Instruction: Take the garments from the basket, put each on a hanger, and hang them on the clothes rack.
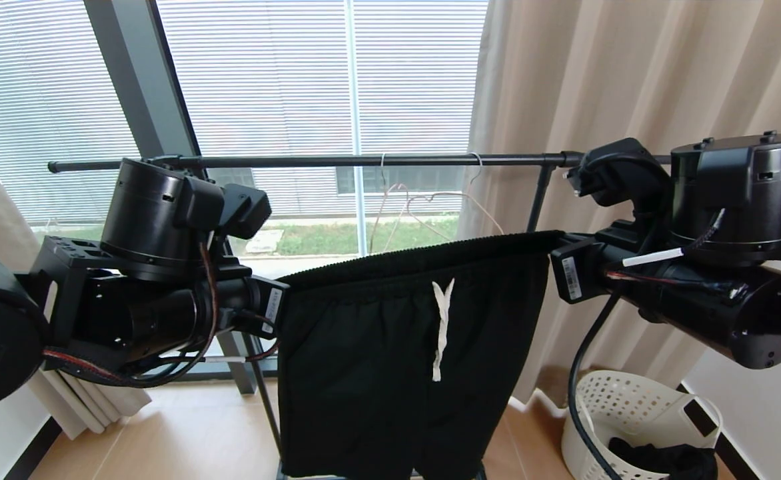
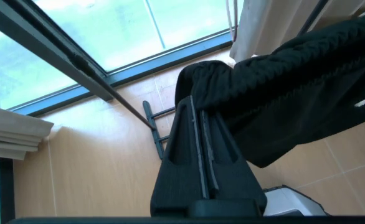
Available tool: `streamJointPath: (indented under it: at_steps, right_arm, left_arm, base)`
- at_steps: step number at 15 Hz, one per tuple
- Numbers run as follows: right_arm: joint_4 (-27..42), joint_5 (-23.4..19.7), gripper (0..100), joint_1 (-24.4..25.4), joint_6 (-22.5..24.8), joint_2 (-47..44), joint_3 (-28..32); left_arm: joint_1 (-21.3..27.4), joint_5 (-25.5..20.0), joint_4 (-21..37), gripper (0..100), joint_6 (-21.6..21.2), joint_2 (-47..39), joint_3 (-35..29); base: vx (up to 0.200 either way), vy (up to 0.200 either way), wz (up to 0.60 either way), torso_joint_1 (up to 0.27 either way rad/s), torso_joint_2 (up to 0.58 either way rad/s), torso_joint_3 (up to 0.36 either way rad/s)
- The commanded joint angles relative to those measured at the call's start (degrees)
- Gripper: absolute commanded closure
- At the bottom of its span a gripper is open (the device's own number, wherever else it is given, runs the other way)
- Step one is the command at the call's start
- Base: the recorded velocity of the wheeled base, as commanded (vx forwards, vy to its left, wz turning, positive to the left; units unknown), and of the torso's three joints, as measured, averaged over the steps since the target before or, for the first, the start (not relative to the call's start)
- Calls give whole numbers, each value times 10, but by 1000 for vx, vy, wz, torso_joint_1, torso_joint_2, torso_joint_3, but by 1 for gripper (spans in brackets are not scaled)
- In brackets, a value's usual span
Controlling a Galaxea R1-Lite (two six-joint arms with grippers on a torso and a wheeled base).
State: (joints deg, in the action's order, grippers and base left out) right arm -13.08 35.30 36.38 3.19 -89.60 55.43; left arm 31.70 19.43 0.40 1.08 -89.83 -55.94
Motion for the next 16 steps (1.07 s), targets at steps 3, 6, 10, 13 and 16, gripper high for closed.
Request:
streamJointPath:
  at_steps: [3, 6, 10, 13, 16]
  right_arm:
    - [0, 1, 100, -45, 9, 1, 6]
    - [0, -3, 100, -62, 16, 1, 4]
    - [8, -30, 100, -55, 40, 22, -21]
    - [104, -98, 100, -50, 45, 67, -17]
    - [181, -130, 100, 5, 45, 96, -19]
  left_arm:
    - [-44, 1, -1, 100, -10, 27, 26]
    - [-65, -5, -4, 100, -10, 26, 20]
    - [-66, -60, -2, 100, -13, 15, -31]
    - [-66, -82, -1, 100, -13, -17, -82]
    - [-66, -110, -1, 100, -12, -62, -152]
  base:
    - [0, 0, 0, 0, 0, 0]
    - [0, 0, 0, 0, 0, 0]
    - [0, 0, 0, 0, 0, 0]
    - [0, 0, 0, 0, 0, 0]
    - [0, 0, 0, 0, 0, 0]
